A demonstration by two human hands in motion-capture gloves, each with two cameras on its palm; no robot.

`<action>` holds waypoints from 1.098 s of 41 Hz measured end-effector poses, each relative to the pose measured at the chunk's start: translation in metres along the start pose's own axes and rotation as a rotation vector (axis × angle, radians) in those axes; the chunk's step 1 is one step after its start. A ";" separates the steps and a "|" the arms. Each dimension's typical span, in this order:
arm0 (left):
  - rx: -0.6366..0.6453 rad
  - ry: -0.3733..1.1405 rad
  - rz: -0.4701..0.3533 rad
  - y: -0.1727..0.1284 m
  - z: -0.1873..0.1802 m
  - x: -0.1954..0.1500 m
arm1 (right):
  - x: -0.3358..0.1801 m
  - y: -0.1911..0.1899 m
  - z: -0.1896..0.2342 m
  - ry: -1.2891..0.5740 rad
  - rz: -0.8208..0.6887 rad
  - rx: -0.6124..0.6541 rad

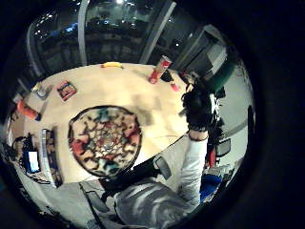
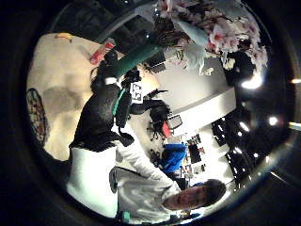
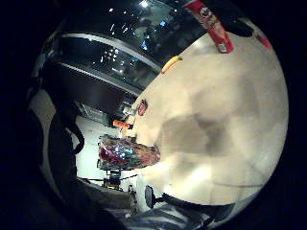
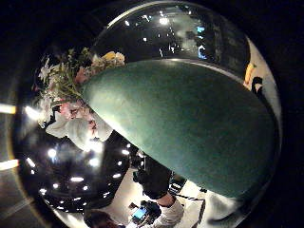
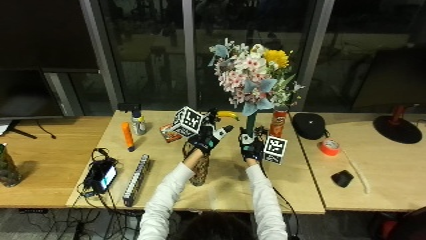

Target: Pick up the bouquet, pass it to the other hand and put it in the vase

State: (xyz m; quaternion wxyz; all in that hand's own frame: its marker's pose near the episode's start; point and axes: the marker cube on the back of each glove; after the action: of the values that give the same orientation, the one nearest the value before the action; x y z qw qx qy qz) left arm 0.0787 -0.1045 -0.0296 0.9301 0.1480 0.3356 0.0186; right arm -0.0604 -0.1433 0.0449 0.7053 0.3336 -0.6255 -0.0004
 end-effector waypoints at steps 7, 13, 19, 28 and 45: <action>-0.021 0.197 -0.025 -0.013 0.021 0.008 | -0.017 0.026 0.033 -0.050 -0.053 -0.067; 0.059 0.214 -0.042 -0.015 0.027 0.009 | -0.018 0.045 0.054 -0.083 -0.062 -0.112; 0.108 0.277 -0.017 -0.014 0.035 0.004 | -0.014 0.063 0.073 -0.110 -0.063 -0.118; 0.219 0.304 0.020 -0.020 0.046 0.002 | -0.022 0.080 0.098 -0.125 -0.129 -0.145; 0.101 0.481 -0.005 -0.029 0.030 0.009 | -0.012 0.087 0.105 -0.070 -0.164 -0.395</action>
State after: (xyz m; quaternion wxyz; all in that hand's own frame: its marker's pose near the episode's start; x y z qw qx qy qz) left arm 0.1031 -0.1387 -0.0213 0.8149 0.1848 0.5483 0.0342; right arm -0.1917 -0.1205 0.0749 0.7325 0.2384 -0.6081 -0.1921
